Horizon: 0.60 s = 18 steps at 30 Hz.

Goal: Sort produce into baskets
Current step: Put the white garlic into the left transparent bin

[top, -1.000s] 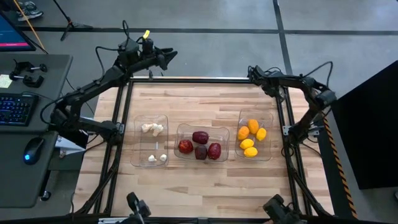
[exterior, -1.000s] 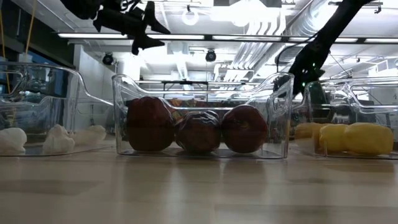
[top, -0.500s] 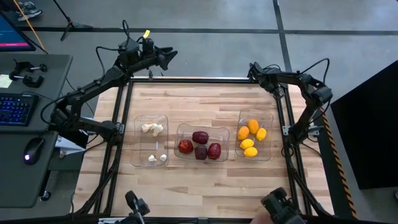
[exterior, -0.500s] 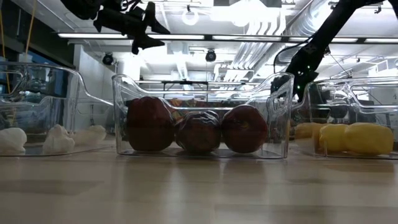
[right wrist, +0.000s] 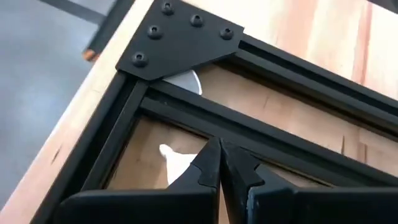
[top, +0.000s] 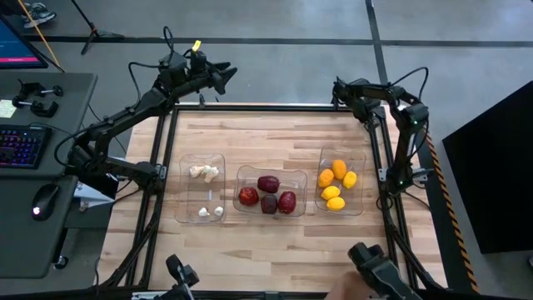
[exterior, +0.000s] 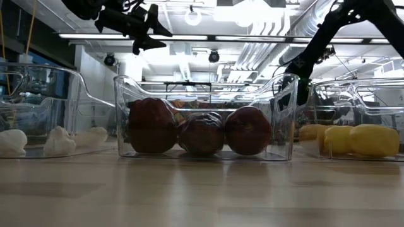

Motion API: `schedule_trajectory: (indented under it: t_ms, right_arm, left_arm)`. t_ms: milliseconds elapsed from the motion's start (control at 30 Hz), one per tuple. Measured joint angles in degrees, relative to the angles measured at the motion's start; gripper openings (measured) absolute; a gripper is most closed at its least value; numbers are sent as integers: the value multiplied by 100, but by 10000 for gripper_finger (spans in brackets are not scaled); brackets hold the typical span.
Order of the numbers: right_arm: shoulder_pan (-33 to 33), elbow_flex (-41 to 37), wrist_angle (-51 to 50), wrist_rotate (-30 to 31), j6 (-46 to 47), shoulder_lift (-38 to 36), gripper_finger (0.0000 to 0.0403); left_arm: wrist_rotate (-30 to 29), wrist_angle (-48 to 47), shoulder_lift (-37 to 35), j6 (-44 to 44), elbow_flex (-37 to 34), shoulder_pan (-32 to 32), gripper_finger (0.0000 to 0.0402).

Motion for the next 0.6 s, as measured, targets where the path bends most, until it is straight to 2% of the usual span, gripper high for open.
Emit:
schedule_trajectory:
  t_ms: [133, 233, 433, 600]
  right_arm:
    - [-35, 108, -216, -303, -479, 106, 0]
    - [64, 81, -80, -599, -1338, 123, 0]
    - [277, 80, 145, -663, -2893, 117, 0]
    - [522, 81, 324, -618, -3450, -264, 0]
  left_arm:
    - [-3, -5, 0, 119, 0, 0, 223]
    - [-3, -6, -2, 131, 0, 0, 223]
    - [-41, 2, -4, 185, 0, 0, 223]
    - [-43, 0, -4, 276, 0, 0, 223]
